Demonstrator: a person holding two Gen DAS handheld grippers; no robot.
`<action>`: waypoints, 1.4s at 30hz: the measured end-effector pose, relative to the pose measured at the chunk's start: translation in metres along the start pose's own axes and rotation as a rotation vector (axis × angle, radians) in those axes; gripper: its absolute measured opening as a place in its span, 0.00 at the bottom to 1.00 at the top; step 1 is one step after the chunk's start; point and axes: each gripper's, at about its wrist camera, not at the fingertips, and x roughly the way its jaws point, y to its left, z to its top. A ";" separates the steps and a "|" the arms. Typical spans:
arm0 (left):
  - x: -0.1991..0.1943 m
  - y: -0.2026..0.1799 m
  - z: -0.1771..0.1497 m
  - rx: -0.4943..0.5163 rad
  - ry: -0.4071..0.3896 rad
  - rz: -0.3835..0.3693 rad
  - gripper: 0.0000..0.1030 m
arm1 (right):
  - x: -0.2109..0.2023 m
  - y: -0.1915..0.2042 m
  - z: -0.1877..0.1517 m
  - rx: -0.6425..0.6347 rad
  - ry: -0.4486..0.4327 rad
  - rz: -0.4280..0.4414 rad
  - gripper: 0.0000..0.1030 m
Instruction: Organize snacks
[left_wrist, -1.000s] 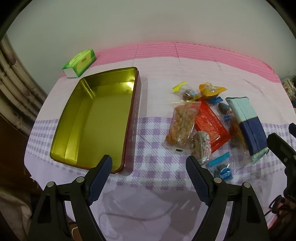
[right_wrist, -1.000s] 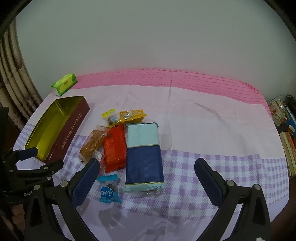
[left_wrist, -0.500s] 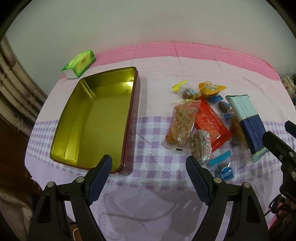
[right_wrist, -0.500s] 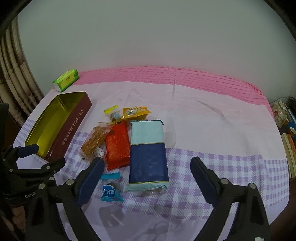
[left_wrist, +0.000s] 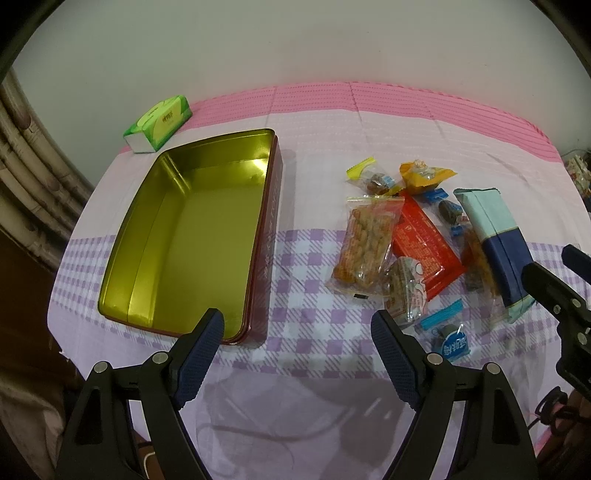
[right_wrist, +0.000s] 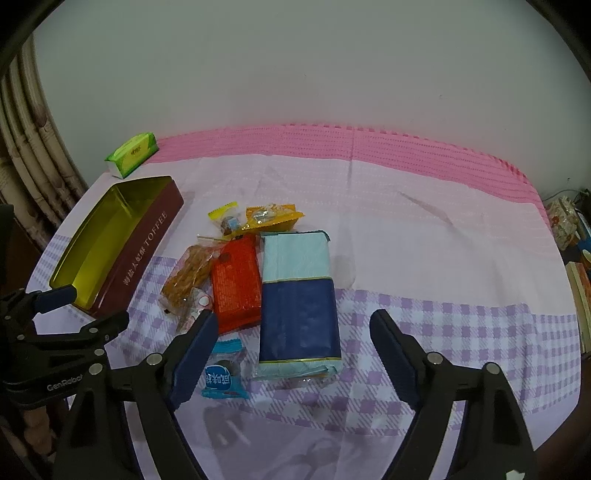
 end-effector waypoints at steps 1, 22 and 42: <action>0.000 0.000 0.000 0.000 0.000 0.001 0.80 | 0.001 0.000 0.000 0.000 0.004 0.003 0.73; 0.005 0.003 0.001 -0.005 -0.003 -0.022 0.80 | 0.018 -0.002 0.003 -0.004 0.040 0.004 0.70; 0.011 0.003 0.005 -0.009 0.003 -0.052 0.80 | 0.053 -0.006 0.015 -0.001 0.090 0.023 0.51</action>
